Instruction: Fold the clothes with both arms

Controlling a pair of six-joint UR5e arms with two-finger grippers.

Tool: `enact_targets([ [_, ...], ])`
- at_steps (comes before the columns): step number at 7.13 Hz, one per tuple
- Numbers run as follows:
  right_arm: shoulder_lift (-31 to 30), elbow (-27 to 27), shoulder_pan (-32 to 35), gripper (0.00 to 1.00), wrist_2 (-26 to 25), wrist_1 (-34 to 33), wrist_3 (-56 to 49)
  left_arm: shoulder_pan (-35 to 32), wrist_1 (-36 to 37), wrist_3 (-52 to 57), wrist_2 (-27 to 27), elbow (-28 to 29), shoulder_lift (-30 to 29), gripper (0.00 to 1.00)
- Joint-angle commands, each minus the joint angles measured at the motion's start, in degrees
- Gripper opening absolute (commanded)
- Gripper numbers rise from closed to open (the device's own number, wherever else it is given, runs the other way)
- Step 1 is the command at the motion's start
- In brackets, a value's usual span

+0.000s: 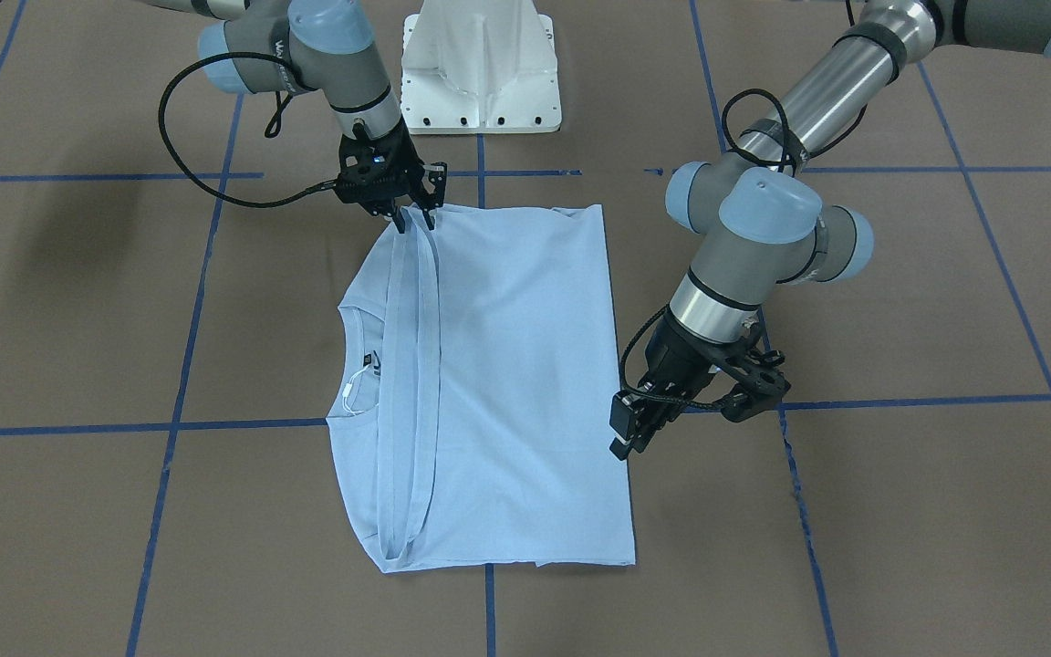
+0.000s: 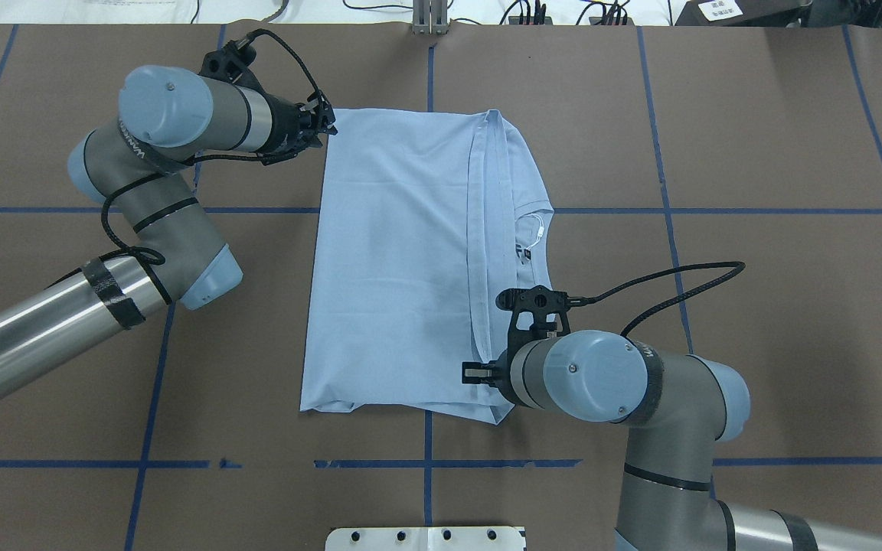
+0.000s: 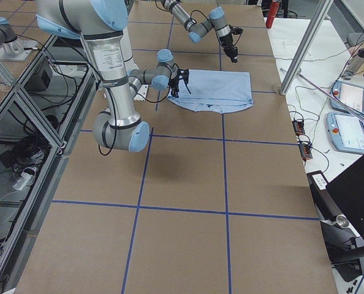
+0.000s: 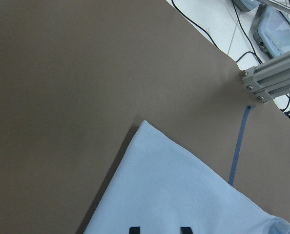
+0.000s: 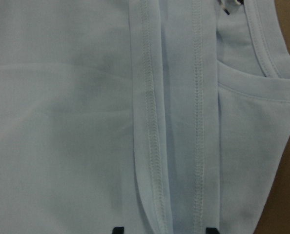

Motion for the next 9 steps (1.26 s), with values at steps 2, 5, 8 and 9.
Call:
enact_targets([
  [2,0.14,-0.18,-0.05,0.34,-0.09,0.26,-2.41,0.09,0.0,-0.01,0.0,-0.04,0.09,0.38],
  [5,-0.38,0.52,-0.48,0.0,0.0,0.44,-2.33,0.18,0.0,-0.01,0.0,-0.04,0.0,0.38],
  [8,-2.3,2.1,-0.22,0.0,-0.79,0.44,-1.55,0.18,0.0,-0.19,0.09,-0.3,-0.09,0.38],
  [9,-4.06,4.02,-1.18,0.0,-3.14,0.35,-1.11,0.18,0.0,-0.19,0.09,-0.56,0.0,0.38],
])
